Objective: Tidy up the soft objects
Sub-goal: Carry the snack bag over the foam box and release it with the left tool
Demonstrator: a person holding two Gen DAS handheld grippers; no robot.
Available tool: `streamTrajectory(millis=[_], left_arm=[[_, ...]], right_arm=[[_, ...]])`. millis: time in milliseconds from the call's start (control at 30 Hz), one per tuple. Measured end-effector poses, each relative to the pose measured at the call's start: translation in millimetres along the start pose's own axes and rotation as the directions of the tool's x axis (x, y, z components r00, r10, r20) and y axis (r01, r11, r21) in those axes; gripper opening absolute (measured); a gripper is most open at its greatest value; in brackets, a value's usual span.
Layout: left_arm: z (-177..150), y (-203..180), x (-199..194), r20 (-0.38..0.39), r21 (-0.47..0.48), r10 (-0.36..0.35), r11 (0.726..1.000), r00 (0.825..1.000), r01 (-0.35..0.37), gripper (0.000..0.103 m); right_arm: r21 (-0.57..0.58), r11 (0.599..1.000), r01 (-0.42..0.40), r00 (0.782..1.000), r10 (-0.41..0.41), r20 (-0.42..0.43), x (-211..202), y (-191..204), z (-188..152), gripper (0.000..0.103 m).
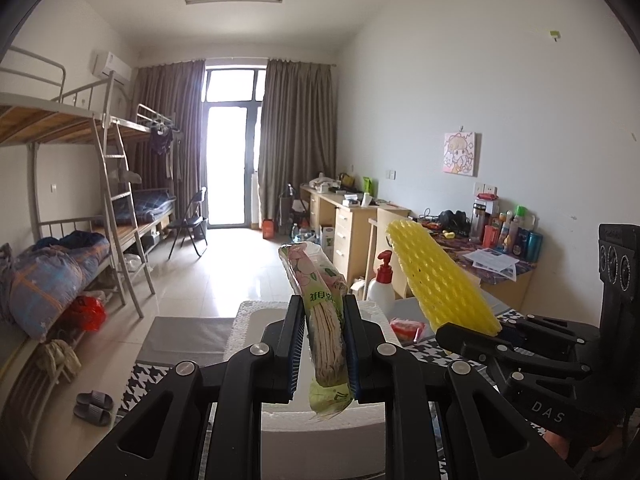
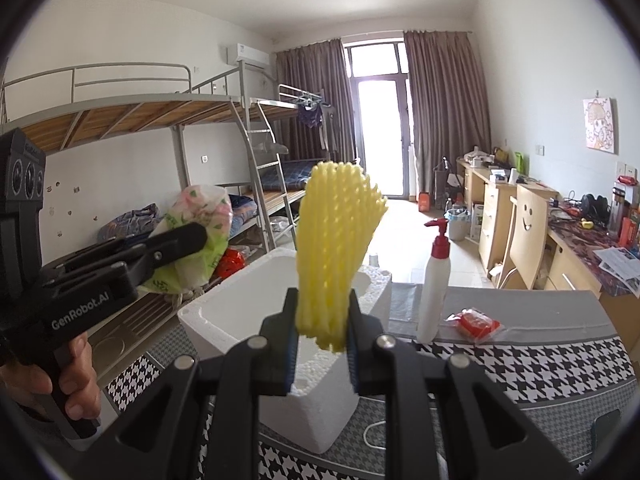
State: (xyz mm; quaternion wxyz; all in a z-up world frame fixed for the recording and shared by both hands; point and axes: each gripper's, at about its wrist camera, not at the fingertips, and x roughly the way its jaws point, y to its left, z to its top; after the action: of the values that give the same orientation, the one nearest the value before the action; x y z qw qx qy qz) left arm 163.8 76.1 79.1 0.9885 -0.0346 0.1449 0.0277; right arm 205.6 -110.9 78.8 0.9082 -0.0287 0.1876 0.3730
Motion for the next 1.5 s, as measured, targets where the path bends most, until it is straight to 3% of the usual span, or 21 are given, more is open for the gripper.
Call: streamTrajectory(millis=[600,1333,1500], left_arm=[[-1.6,7.5,28.3,-0.067,-0.001,0.014,1.0,0.998,-0.014,0.02],[-8.0,10.6,58.5,-0.152,-0.003,-0.027,1.0,0.988,0.027,0.02],[-8.9,9.6,61.7,-0.161,0.013,-0.022,1.0,0.987,0.025,0.026]], right_arm=[[-0.013,1.0,-0.01,0.999,0.01,-0.033,15.3,10.6,5.6,0.024],[-0.004,1.0,0.017,0.999,-0.017,-0.05,20.8,6.9,4.8,0.024],[0.001,1.0,0.017,0.998,-0.017,-0.052,21.1,5.3,5.0,0.024]])
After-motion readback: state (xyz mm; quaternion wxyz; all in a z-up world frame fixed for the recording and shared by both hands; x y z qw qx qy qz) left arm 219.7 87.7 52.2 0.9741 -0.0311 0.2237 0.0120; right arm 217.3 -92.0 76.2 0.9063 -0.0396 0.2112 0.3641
